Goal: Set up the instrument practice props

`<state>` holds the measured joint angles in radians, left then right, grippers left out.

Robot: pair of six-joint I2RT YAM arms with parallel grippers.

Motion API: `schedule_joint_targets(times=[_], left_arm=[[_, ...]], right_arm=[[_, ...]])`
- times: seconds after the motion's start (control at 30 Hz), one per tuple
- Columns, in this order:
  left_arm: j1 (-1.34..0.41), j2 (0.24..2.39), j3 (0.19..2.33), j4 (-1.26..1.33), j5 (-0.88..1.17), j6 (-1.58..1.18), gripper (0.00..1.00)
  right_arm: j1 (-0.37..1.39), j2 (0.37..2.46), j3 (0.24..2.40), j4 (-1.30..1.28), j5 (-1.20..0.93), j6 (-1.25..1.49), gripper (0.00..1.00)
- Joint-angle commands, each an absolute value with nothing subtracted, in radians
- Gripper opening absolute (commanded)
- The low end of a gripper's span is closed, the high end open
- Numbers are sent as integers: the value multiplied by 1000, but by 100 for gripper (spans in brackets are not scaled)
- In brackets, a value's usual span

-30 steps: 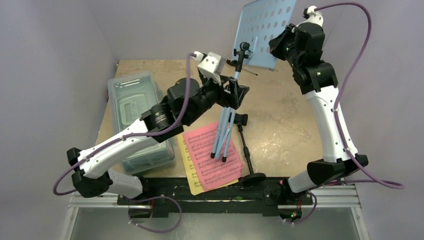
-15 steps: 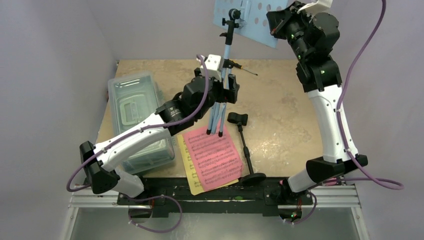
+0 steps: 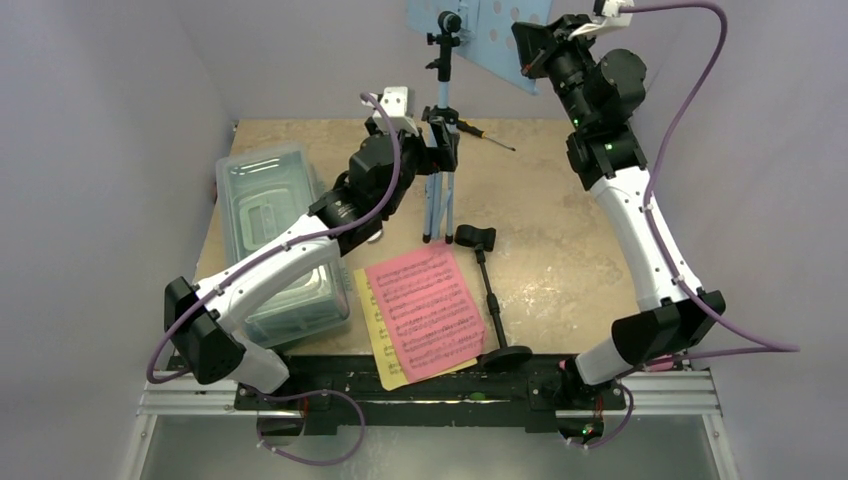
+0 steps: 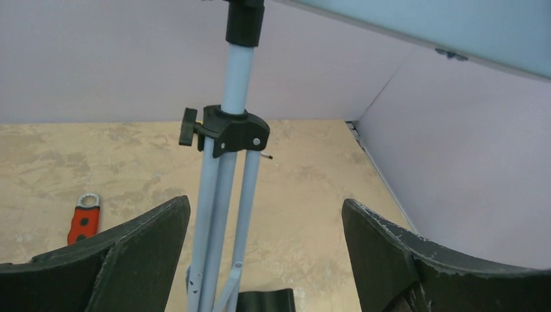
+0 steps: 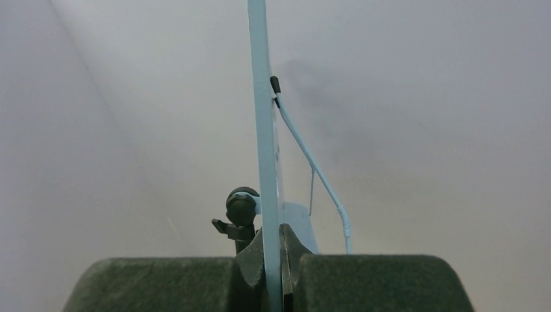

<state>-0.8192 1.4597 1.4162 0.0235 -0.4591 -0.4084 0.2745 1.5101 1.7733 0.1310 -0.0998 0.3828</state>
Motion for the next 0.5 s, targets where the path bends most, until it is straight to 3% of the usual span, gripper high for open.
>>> schedule_joint_targets(times=[0.0, 0.23, 0.47], left_arm=[[-774, 1480, 1473, 106, -471, -395, 87], [-729, 1475, 1472, 105, -405, -425, 87], [-724, 1450, 1448, 88, -351, -440, 86]], right_arm=[[274, 1455, 1903, 757, -66, 396, 0], [275, 1499, 1929, 851, -72, 262, 0], [274, 1394, 1682, 1045, -23, 131, 0]])
